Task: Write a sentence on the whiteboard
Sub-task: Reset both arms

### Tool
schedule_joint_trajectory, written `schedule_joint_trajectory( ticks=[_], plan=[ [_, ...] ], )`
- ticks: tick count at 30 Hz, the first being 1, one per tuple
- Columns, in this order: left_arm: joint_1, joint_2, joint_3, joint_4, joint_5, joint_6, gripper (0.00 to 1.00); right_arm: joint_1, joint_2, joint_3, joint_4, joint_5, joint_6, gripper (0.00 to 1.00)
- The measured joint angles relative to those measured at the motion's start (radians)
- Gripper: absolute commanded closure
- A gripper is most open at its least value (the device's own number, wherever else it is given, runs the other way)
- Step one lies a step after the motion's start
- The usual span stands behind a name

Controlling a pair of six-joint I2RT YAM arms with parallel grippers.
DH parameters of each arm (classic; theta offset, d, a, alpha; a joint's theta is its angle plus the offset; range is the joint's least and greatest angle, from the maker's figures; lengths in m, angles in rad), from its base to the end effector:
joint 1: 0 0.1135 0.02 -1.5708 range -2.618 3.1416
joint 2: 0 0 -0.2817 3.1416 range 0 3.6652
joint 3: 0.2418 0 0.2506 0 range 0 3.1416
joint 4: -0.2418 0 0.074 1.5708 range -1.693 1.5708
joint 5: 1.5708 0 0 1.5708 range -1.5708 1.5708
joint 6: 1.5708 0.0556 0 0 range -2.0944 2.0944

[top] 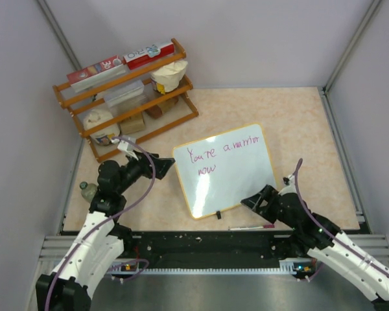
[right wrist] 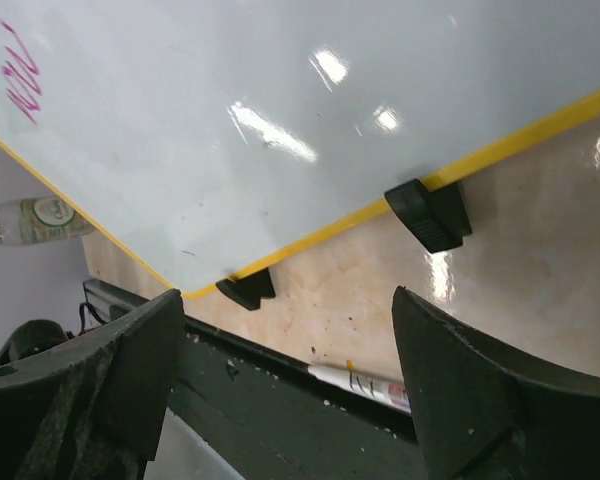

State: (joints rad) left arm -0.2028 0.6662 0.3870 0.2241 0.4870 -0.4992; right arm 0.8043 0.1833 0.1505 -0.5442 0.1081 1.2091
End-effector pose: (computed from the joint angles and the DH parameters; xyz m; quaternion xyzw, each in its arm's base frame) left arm 0.1631 -0.0601 0.2714 0.0598 0.7216 -0.3938 0.5662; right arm 0.0713 0.0654 0.1463 0.2017 0.8547 0.3769 0.2946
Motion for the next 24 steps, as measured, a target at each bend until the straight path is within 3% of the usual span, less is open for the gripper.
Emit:
schedule_joint_trajectory(
  ticks=[4,7,18,24],
  plan=[
    [0.0,0.016,0.0,0.007,0.001,-0.002,0.03,0.0,0.01,0.05,-0.004,0.036,-0.043,0.05],
    [0.0,0.053,0.008,0.003,-0.006,-0.005,0.02,-0.001,0.047,0.092,-0.005,0.072,-0.096,0.02],
    [0.0,0.141,0.075,-0.131,-0.169,0.002,0.02,-0.001,0.251,0.341,-0.025,0.315,-0.439,0.01],
    [0.0,0.14,0.075,-0.19,-0.28,0.019,0.03,-0.001,0.272,0.379,0.0,0.434,-0.596,0.01]
  ],
)
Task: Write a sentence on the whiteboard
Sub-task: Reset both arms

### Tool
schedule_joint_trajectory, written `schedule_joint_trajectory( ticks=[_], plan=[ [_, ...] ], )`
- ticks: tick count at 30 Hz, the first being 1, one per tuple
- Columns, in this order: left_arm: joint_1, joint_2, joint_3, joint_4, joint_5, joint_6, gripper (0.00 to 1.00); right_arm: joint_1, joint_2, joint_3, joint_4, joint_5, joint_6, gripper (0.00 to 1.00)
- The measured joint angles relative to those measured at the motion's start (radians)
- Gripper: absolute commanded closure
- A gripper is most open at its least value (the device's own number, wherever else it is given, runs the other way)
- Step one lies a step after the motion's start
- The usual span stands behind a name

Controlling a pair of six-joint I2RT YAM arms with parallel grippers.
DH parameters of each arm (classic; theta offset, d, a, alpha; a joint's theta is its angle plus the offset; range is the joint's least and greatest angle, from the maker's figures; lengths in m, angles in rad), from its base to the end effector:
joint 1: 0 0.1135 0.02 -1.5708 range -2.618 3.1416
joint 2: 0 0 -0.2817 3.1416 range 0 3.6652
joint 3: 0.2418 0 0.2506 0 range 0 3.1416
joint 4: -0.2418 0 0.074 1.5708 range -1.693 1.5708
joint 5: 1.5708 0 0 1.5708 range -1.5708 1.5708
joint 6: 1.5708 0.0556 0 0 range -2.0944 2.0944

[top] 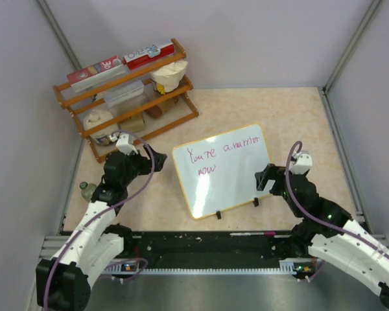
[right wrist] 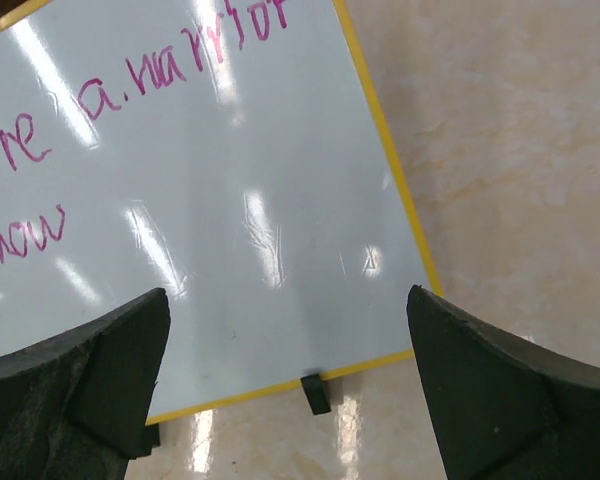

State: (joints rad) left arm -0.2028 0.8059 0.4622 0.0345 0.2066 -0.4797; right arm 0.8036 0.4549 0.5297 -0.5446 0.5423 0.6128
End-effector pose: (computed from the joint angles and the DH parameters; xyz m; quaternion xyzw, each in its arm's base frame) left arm 0.1902 -0.0508 0.2522 -0.0506 0.8040 -0.2748 0.5250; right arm 0.0995 0.0618 0.2602 0.0613 0.8307 0.1545 0.5313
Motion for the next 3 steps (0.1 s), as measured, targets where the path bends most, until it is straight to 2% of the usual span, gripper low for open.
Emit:
schedule_joint_trajectory(
  ticks=[3],
  plan=[
    [0.0,-0.013,0.0,-0.01,-0.042,0.011,0.03,0.0,-0.006,-0.013,0.056,0.032,-0.077,0.01]
  ],
)
